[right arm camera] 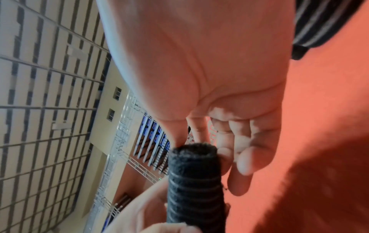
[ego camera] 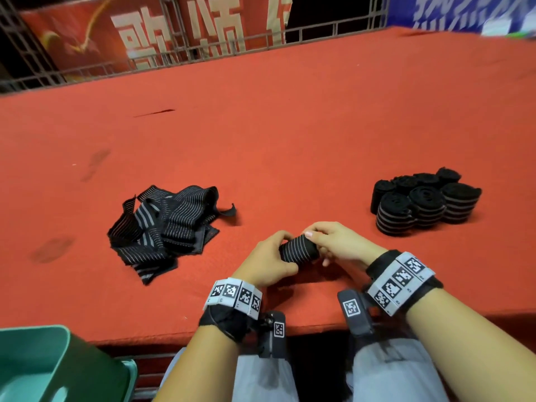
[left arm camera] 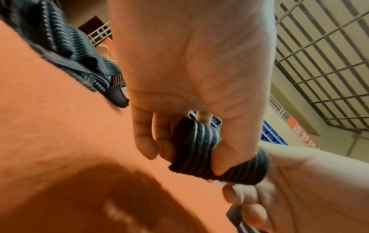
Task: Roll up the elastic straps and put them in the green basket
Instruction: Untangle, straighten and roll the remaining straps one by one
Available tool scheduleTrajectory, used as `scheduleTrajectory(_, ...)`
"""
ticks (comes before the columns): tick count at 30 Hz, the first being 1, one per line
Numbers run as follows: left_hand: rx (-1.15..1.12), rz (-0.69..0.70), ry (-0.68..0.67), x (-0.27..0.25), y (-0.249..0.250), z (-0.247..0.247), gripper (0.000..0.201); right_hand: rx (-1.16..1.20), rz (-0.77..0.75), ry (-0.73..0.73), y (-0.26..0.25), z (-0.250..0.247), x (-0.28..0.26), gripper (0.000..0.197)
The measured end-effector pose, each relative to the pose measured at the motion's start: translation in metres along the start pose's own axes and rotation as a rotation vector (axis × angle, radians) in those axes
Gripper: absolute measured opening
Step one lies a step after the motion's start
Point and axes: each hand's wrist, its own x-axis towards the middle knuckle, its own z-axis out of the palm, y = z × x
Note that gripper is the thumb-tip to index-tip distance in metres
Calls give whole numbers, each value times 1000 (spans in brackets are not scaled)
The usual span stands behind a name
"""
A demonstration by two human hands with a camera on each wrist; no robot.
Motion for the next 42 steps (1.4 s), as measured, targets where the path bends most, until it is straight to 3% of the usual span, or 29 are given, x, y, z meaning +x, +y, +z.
scheduleTrajectory(2,-38,19,17,9,14,-4,48,9,-72,9,-17,-18,-4,23)
scheduleTrajectory(6,-152,54,-12,32,51,-6,45,-126,-210,-33,-40,-58,-9,54)
scheduleTrajectory(13,-94,133,-23,92,106,14,48,-447,-300,43,-54,-133,-6,46)
scheduleTrajectory(19,-8,228,39,153,143,36,22,-593,-272,112,-58,-192,21,37)
scheduleTrajectory(29,77,223,179,242,144,60,30,-798,-120,18,-49,-251,92,34)
scheduleTrajectory(42,63,208,92,283,103,94,31,-846,34,-69,-1,-253,135,35)
